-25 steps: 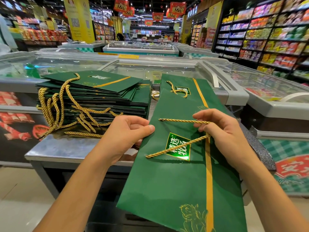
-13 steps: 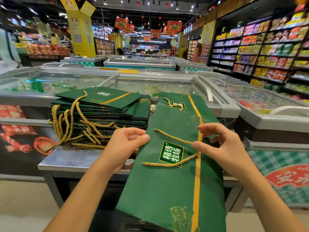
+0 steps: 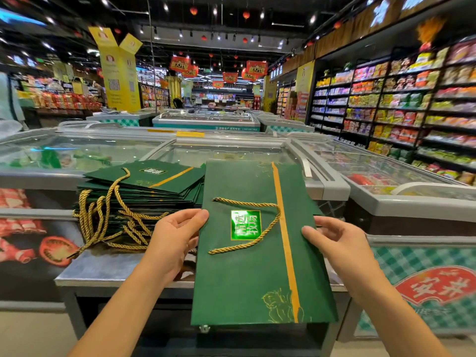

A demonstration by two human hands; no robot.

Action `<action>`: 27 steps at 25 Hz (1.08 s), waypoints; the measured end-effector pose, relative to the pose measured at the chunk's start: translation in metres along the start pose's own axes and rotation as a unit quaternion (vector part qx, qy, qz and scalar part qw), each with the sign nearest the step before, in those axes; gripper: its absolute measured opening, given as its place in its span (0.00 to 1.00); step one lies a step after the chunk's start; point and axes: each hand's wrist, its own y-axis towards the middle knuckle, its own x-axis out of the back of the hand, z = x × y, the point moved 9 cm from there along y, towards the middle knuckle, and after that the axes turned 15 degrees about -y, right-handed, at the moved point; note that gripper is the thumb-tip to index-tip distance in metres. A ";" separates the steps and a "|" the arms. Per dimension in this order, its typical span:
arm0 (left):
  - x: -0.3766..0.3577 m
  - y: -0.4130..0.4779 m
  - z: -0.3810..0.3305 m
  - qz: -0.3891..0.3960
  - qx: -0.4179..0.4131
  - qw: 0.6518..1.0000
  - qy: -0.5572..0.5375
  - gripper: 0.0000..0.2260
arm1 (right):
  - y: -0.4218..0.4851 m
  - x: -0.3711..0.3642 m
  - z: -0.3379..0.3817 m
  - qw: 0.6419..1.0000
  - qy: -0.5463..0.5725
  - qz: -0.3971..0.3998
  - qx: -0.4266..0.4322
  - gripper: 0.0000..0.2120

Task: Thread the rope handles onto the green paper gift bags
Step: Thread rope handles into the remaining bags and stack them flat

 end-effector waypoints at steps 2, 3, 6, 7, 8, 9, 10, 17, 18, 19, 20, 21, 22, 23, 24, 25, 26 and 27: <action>-0.008 -0.002 -0.005 0.008 0.019 0.999 -0.042 0.12 | 0.003 0.005 0.005 0.999 0.044 -0.009 -0.009 0.10; -0.013 -0.004 -0.009 0.016 0.026 0.998 -0.063 0.12 | 0.005 0.007 0.010 0.999 0.038 -0.021 -0.005 0.11; -0.031 -0.008 -0.028 0.037 0.012 0.997 -0.073 0.06 | 0.012 0.009 0.023 0.996 -0.067 -0.053 0.023 0.16; -0.037 -0.009 -0.034 0.036 0.002 0.997 -0.064 0.04 | 0.011 0.007 0.032 0.991 -0.118 -0.051 0.048 0.17; -0.042 -0.008 -0.040 0.030 -0.007 0.998 -0.054 0.02 | 0.009 0.003 0.043 0.981 -0.168 -0.043 0.085 0.17; -0.046 -0.008 -0.047 0.023 -0.017 0.999 -0.044 0.01 | 0.005 -0.002 0.055 0.970 -0.202 -0.027 0.129 0.17; -0.050 -0.007 -0.053 0.018 -0.026 0.999 -0.037 0.01 | -0.003 -0.009 0.068 0.961 -0.214 0.003 0.174 0.19; -0.071 0.004 -0.079 -0.001 -0.048 0.996 -0.076 0.02 | -0.051 -0.044 0.103 0.914 -0.196 0.174 0.311 0.44; -0.075 0.004 -0.078 0.001 -0.044 0.996 -0.081 0.02 | -0.051 -0.044 0.107 0.914 -0.191 0.155 0.322 0.43; -0.078 0.005 -0.077 0.000 -0.039 0.995 -0.087 0.02 | -0.052 -0.042 0.112 0.914 -0.186 0.133 0.334 0.42; -0.080 0.006 -0.075 -0.003 -0.035 0.995 -0.094 0.02 | -0.053 -0.040 0.116 0.911 -0.186 0.111 0.350 0.40; -0.081 0.007 -0.074 -0.003 -0.031 0.994 -0.102 0.03 | -0.054 -0.039 0.119 0.906 -0.189 0.093 0.368 0.37; -0.081 0.009 -0.073 -0.001 -0.027 0.994 -0.110 0.04 | -0.057 -0.038 0.122 0.898 -0.192 0.080 0.387 0.34; -0.082 0.011 -0.071 0.002 -0.023 0.993 -0.114 0.05 | -0.060 -0.037 0.125 0.889 -0.193 0.064 0.410 0.30; -0.082 0.013 -0.070 0.007 -0.017 0.993 -0.116 0.06 | -0.063 -0.034 0.129 0.879 -0.193 0.038 0.435 0.26; -0.084 0.014 -0.068 0.012 -0.009 0.993 -0.117 0.06 | -0.065 -0.029 0.133 0.870 -0.191 0.001 0.455 0.23; -0.085 0.016 -0.066 0.020 0.000 0.993 -0.118 0.06 | -0.066 -0.023 0.135 0.865 -0.187 -0.044 0.464 0.21; -0.087 0.016 -0.063 0.030 0.010 0.992 -0.119 0.06 | -0.065 -0.016 0.136 0.863 -0.182 -0.087 0.464 0.20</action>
